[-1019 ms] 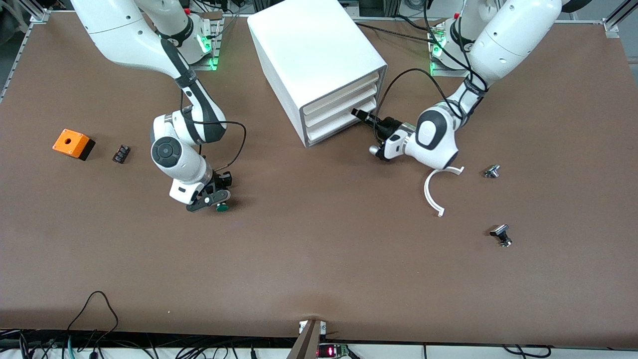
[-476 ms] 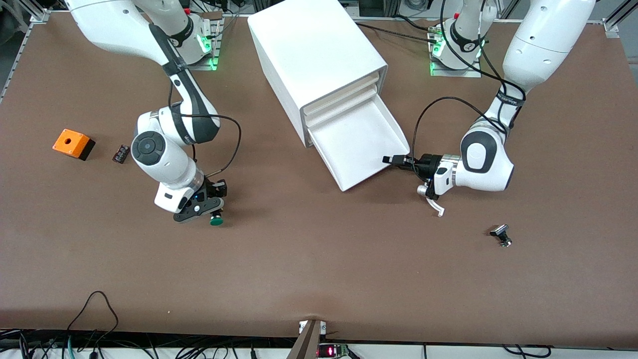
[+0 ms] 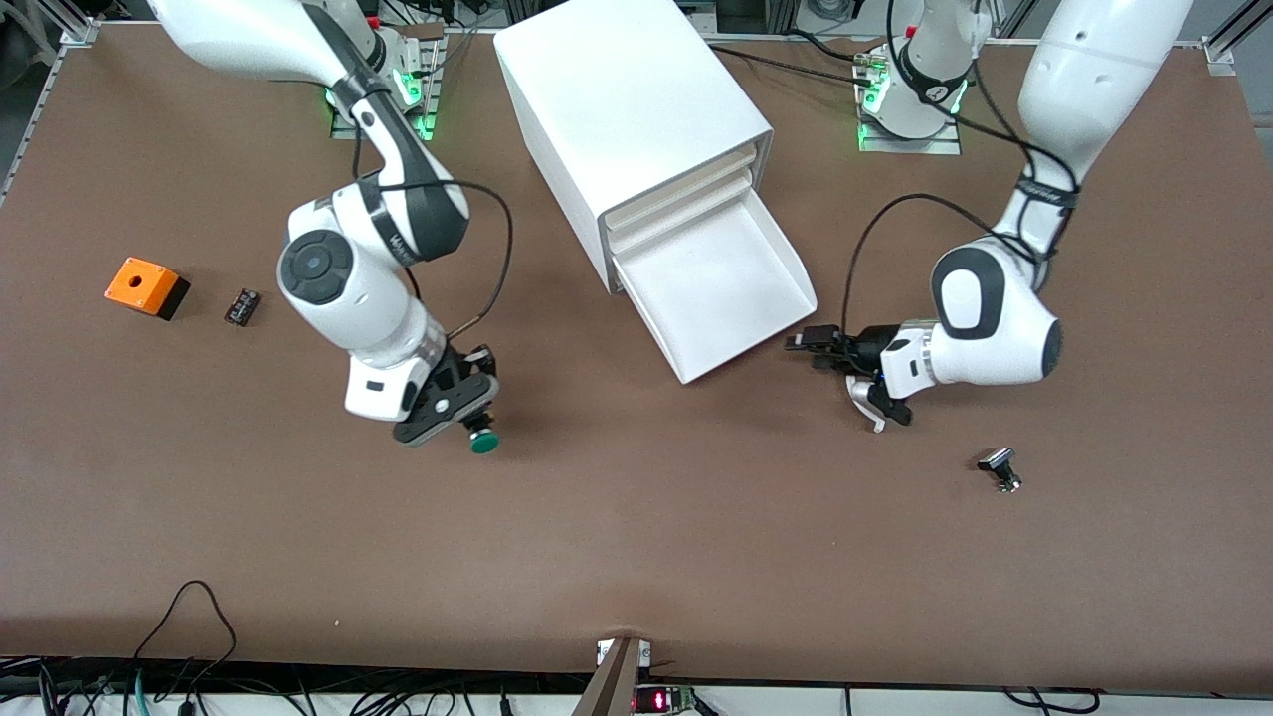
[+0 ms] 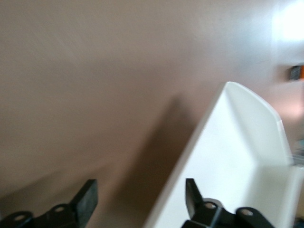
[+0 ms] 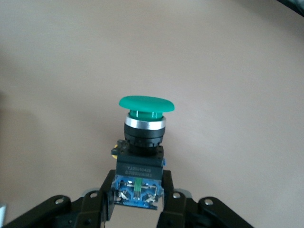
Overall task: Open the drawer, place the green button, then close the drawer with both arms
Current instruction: 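Carry the button over the drawer with the right gripper while the left gripper withdraws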
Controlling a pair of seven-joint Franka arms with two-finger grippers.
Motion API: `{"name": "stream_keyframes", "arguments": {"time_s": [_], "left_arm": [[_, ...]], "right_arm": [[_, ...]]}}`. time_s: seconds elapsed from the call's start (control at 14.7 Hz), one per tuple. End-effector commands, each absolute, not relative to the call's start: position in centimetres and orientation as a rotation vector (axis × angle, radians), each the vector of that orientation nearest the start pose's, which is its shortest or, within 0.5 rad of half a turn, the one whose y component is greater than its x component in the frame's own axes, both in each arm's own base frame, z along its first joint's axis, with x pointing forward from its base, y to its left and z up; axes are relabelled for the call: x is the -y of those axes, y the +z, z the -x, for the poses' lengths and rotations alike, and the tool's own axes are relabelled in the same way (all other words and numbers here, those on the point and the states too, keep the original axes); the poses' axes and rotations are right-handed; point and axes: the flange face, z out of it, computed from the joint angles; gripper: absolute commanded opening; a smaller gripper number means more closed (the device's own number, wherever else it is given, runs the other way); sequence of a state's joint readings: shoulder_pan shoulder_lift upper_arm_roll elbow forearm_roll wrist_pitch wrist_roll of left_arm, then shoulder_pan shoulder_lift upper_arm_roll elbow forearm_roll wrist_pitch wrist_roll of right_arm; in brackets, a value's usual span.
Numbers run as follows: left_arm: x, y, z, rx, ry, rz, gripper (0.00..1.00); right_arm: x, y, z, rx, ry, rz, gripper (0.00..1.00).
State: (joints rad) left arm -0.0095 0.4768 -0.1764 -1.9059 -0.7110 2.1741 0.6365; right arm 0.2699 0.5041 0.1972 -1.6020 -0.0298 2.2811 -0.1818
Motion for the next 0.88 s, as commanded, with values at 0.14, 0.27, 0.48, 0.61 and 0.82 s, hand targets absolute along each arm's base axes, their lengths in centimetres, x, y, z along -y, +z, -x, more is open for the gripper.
{"name": "stream_keyframes", "arguments": {"time_s": [0.14, 0.27, 0.48, 0.61, 0.82], "left_arm": [[5.6, 39.1, -62.0, 0.502, 0.292, -2.647, 1.00], [2.5, 44.6, -60.5, 0.553, 0.340, -2.717, 1.00], [-2.6, 52.5, -57.9, 0.570, 0.186, -2.838, 1.00], [-3.0, 57.5, -57.5, 0.498, 0.096, -2.998, 1.00], [0.2, 60.0, -56.0, 0.223, -0.070, -3.210, 1.00]], "right_arm": [[-37.3, 38.7, -61.1, 1.350, -0.298, 2.690, 0.21], [-39.7, 37.9, -59.6, 1.551, -0.275, 2.573, 0.21], [-43.4, 38.3, -58.9, 1.882, -0.336, 2.306, 0.21], [-46.5, 38.8, -57.1, 1.960, -0.300, 2.217, 0.21], [-51.5, 39.6, -54.0, 2.193, -0.259, 2.140, 0.21]]}}
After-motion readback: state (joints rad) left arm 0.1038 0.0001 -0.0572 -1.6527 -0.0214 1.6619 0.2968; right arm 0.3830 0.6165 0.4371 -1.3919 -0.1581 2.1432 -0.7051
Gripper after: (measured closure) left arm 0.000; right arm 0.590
